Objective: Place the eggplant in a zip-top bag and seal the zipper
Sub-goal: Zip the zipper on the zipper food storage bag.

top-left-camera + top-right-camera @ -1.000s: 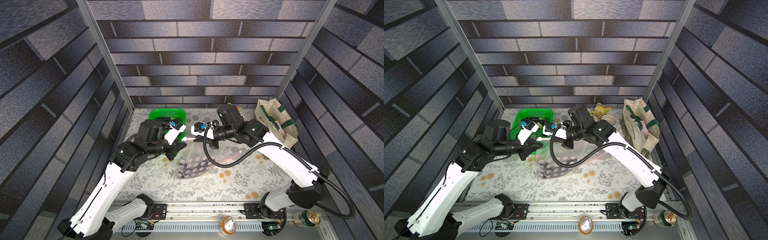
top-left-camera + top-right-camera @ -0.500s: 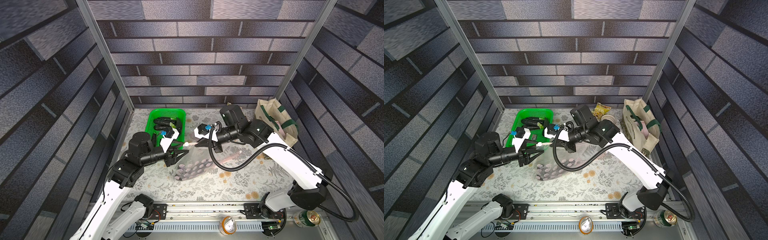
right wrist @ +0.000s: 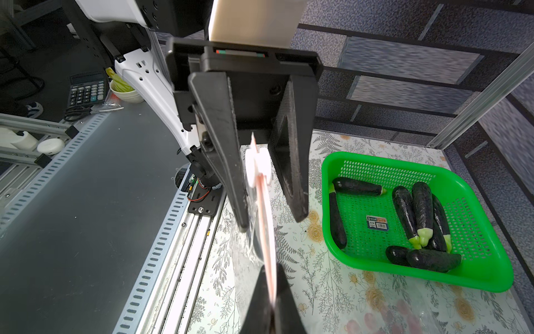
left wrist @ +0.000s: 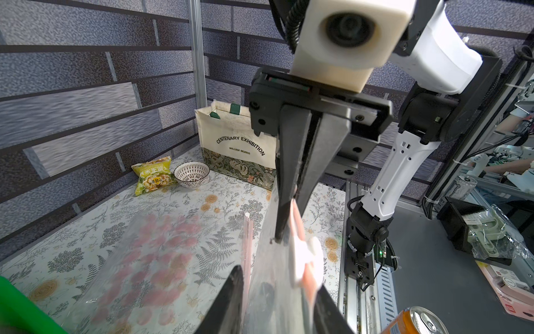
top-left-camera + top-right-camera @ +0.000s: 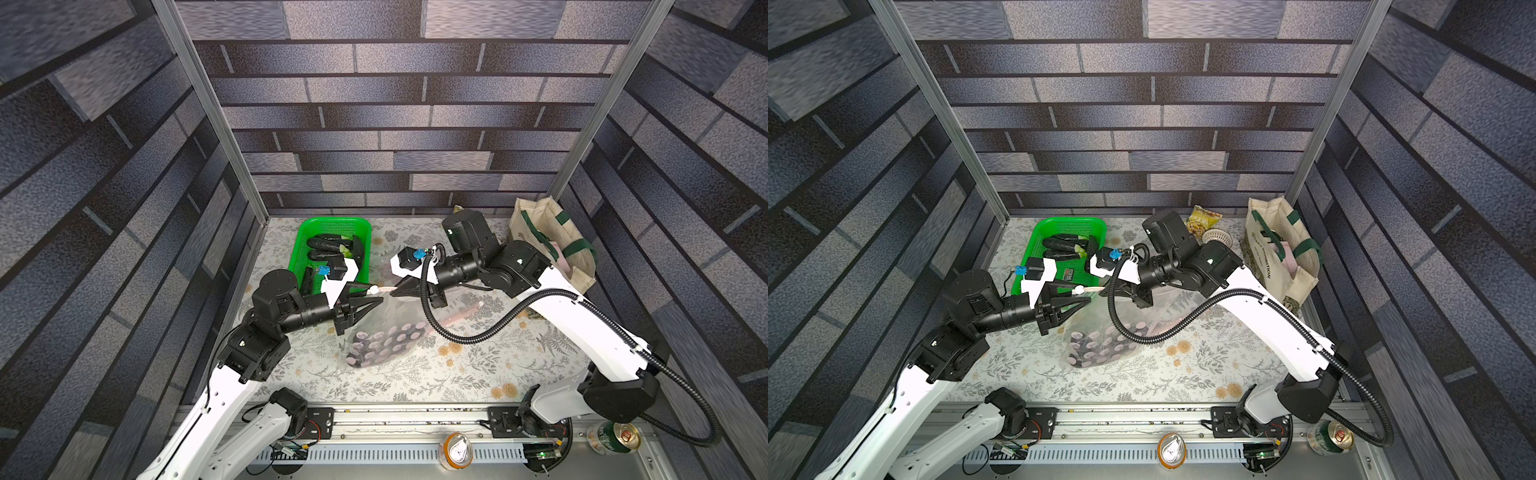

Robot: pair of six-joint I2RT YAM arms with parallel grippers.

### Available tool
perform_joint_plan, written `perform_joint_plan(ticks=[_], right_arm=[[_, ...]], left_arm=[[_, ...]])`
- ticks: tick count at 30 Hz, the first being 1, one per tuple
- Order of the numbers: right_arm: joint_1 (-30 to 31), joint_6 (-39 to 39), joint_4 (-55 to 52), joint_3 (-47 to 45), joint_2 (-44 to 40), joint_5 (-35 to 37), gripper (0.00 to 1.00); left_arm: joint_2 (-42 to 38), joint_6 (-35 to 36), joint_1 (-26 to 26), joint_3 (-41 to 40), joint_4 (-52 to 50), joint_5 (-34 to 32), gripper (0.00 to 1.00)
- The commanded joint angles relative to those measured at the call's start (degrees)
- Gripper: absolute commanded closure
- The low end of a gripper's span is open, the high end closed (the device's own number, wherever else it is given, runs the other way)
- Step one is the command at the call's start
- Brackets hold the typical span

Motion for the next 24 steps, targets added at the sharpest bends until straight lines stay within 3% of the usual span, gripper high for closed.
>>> perform_joint_plan(ticks=[1, 5, 8, 12, 14, 24], right_arm=[[-0.3, 0.7, 1.6, -0.6, -0.8, -1.8, 1.00], [-0.4, 0.7, 1.5, -0.6, -0.7, -1.7, 1.00], [-0.4, 1.0, 1.8, -0.8, -0.9, -1.7, 0.98], [-0.4, 3.7, 4.6, -0.8, -1.7, -3.2, 0.62], [-0.3, 6.9, 7.8, -0.7, -1.9, -5.9, 0.54], [0.8, 14.5, 9.8, 4.8, 3.6, -13.1, 0.52]], left_arm=[[0.7, 0.9, -0.4, 1.9, -0.5, 0.8, 0.70], [0.8, 1.1, -0.9, 2.2, -0.4, 0.6, 0.71], [0.9, 1.7, -1.0, 2.9, -1.4, -0.7, 0.90], [1.8, 3.6, -1.2, 4.6, -5.1, -0.9, 0.99], [2.5, 4.5, -1.4, 5.6, -6.8, -0.9, 1.00], [3.1, 6.4, -2.5, 6.6, -8.5, -1.2, 0.99]])
